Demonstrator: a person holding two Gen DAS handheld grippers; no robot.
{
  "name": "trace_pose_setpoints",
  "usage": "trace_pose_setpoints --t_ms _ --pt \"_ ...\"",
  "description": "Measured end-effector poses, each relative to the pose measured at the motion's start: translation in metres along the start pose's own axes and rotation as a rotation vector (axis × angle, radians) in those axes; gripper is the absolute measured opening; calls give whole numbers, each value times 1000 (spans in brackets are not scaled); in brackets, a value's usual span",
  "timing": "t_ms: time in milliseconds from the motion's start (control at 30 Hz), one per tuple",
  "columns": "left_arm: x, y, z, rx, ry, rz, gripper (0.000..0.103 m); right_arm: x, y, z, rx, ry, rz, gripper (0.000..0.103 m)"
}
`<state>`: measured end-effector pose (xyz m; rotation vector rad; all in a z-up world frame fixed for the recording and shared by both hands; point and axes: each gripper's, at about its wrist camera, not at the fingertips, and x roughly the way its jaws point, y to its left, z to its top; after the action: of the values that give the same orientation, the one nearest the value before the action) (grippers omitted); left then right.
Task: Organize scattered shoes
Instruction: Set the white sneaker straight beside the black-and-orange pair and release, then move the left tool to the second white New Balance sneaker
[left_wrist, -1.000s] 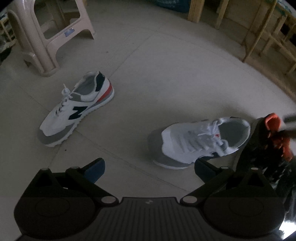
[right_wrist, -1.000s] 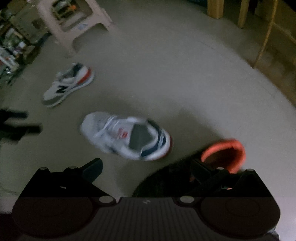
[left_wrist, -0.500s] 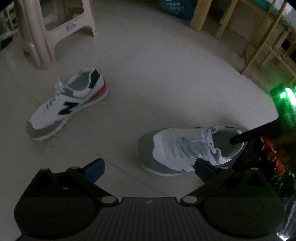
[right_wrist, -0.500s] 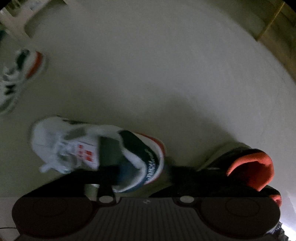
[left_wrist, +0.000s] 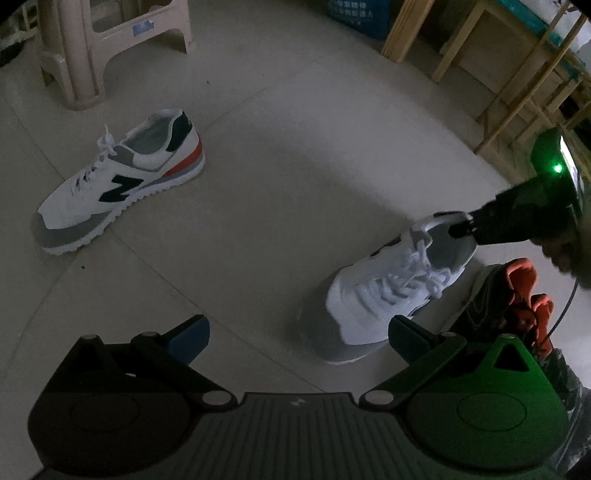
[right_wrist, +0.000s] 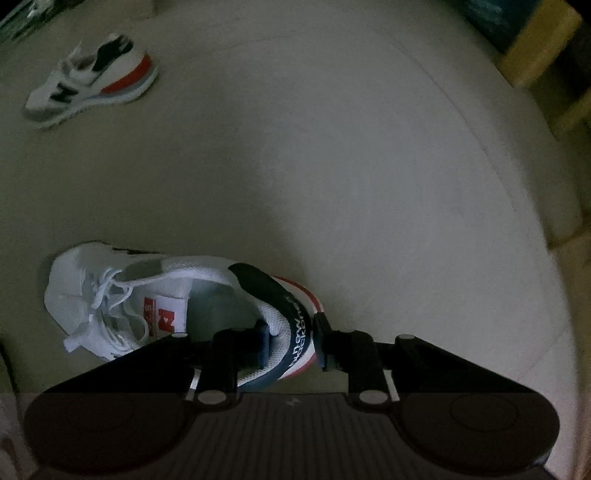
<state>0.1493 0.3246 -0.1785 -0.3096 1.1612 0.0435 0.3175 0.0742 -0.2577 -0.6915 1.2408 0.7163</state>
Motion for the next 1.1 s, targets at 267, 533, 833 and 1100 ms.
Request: trace_pose_setpoints --t_ms 267,533,833,1100 --pt "4 6 3 -30 6 -2 103 1 -23 -6 -193 77 33 22" --pt "11 2 5 -32 20 -13 103 3 -41 -27 -273 131 71 22" --pt "13 -7 11 4 12 10 103 3 -46 -36 -277 116 86 24" --pt "14 -10 12 14 12 22 103 3 -46 -30 -238 113 102 85"
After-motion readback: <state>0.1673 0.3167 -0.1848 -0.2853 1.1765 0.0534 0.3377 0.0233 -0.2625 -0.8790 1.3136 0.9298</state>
